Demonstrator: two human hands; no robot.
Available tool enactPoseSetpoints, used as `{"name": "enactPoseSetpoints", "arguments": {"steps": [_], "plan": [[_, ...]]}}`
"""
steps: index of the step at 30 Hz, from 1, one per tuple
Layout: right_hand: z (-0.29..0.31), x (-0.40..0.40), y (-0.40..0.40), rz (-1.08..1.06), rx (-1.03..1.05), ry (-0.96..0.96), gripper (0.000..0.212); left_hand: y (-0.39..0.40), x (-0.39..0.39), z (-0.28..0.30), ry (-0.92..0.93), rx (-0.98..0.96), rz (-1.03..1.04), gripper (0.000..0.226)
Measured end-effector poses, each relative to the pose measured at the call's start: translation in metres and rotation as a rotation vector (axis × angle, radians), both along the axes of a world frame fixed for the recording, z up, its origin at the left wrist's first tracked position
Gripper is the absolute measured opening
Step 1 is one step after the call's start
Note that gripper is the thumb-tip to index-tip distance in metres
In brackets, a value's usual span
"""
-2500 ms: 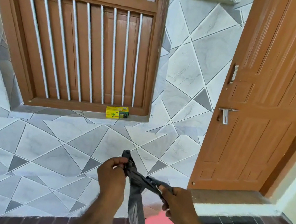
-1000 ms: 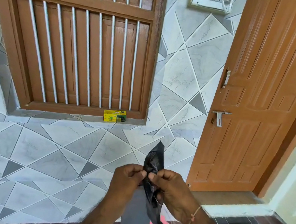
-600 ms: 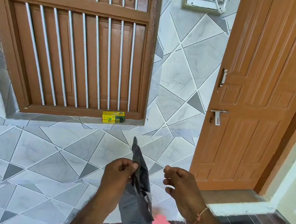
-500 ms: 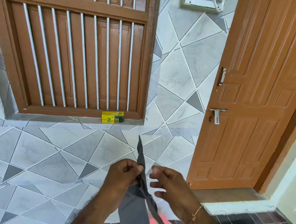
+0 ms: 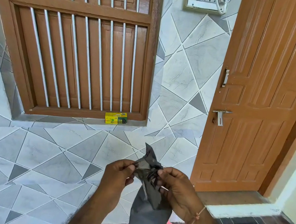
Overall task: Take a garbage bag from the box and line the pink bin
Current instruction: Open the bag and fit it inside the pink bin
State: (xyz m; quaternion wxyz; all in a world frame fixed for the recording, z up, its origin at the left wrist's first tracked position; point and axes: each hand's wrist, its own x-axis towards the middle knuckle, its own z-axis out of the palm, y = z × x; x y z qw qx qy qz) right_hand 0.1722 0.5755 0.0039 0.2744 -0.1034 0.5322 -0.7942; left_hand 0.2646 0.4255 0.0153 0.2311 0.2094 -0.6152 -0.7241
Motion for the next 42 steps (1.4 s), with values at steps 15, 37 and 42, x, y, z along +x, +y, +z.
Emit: {"name": "enactPoseSetpoints", "arguments": {"steps": [15,37,42], "plan": [[-0.012,-0.008,0.02,-0.365,0.776,1.04,0.024,0.004,-0.003,-0.003,-0.229,-0.735,0.324,0.026],[0.02,0.011,0.015,-0.37,0.756,1.442,0.026,0.024,-0.011,-0.006,-0.055,-1.111,-0.028,0.053],[0.013,0.004,-0.001,0.051,0.691,1.027,0.032,0.029,-0.014,-0.004,0.031,-1.072,-0.08,0.058]]}}
